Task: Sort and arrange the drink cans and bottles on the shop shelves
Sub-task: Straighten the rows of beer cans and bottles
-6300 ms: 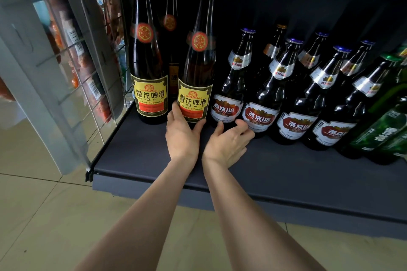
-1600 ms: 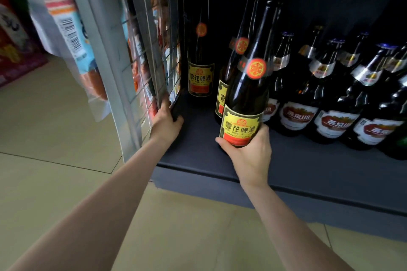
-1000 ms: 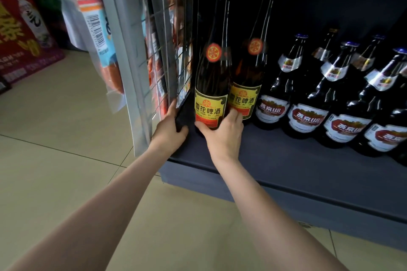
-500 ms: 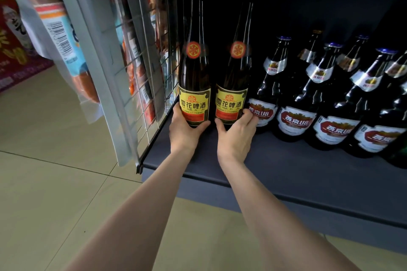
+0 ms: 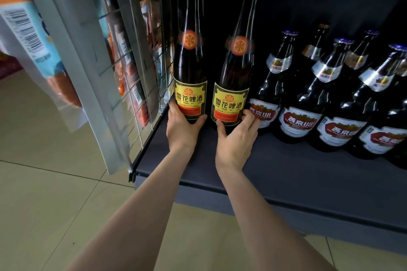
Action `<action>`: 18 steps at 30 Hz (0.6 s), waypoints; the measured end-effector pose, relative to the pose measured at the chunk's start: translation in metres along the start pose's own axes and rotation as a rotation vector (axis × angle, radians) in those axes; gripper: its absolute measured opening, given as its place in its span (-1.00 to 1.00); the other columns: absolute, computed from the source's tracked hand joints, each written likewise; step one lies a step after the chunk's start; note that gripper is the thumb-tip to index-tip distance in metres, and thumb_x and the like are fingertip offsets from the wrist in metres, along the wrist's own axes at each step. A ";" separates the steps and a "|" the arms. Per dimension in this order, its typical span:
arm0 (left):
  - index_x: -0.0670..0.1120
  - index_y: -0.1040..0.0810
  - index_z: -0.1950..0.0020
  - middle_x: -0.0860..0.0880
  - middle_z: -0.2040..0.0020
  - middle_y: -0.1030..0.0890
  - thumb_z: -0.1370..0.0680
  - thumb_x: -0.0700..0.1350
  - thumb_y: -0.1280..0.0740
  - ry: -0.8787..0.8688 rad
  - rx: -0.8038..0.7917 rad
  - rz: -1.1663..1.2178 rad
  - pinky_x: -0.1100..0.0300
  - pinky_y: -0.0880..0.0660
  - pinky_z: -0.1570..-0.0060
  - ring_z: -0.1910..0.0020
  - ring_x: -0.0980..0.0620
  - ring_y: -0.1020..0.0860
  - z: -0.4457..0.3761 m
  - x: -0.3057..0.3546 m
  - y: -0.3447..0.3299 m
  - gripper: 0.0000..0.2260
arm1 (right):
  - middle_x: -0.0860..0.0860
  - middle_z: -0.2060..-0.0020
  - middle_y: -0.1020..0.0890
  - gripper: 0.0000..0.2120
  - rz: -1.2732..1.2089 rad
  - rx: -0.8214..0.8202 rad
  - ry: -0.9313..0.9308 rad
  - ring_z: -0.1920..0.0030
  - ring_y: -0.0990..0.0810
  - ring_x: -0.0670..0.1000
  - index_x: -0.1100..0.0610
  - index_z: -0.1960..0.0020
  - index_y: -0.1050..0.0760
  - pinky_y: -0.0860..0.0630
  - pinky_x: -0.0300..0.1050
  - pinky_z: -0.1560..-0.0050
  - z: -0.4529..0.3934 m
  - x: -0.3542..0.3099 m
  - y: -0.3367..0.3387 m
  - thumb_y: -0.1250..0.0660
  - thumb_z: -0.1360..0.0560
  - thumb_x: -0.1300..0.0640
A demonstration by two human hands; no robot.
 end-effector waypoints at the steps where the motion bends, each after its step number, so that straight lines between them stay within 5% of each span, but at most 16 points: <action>1: -0.15 -0.22 -0.40 -0.10 -0.30 -0.42 -0.40 -0.03 -0.47 -0.002 0.007 0.002 0.13 -0.35 -0.19 -0.29 -0.05 -0.39 0.001 0.000 0.001 -0.32 | 0.14 -0.26 -0.37 -0.44 0.003 0.001 0.001 -0.20 -0.41 0.13 0.21 -0.31 -0.31 -0.51 0.08 -0.08 0.000 0.000 -0.001 -0.44 -0.42 0.07; 14: -0.16 -0.22 -0.43 -0.13 -0.33 -0.36 -0.41 -0.08 -0.47 0.040 0.005 0.037 0.10 -0.33 -0.26 -0.32 -0.08 -0.35 0.007 0.004 0.004 -0.32 | 0.16 -0.14 -0.44 -0.49 -0.068 0.049 -0.048 -0.11 -0.49 0.13 0.26 -0.27 -0.35 -0.52 0.03 -0.05 0.007 0.026 0.037 -0.44 -0.42 0.12; 18: -0.24 -0.36 -0.28 -0.22 -0.23 -0.37 -0.46 -0.14 -0.41 0.095 0.188 0.019 0.07 -0.32 -0.15 -0.21 -0.19 -0.36 0.037 0.013 -0.001 -0.54 | 0.17 -0.14 -0.45 -0.48 -0.044 0.096 -0.120 -0.12 -0.47 0.15 0.26 -0.27 -0.35 -0.50 0.02 -0.05 -0.011 0.037 0.051 -0.45 -0.41 0.10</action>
Point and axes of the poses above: each hand's wrist, its own z-axis away from the middle knuckle, its own y-axis out of the back of the hand, x = y × z, the point moved 1 cm from there along -z, towards the middle knuckle
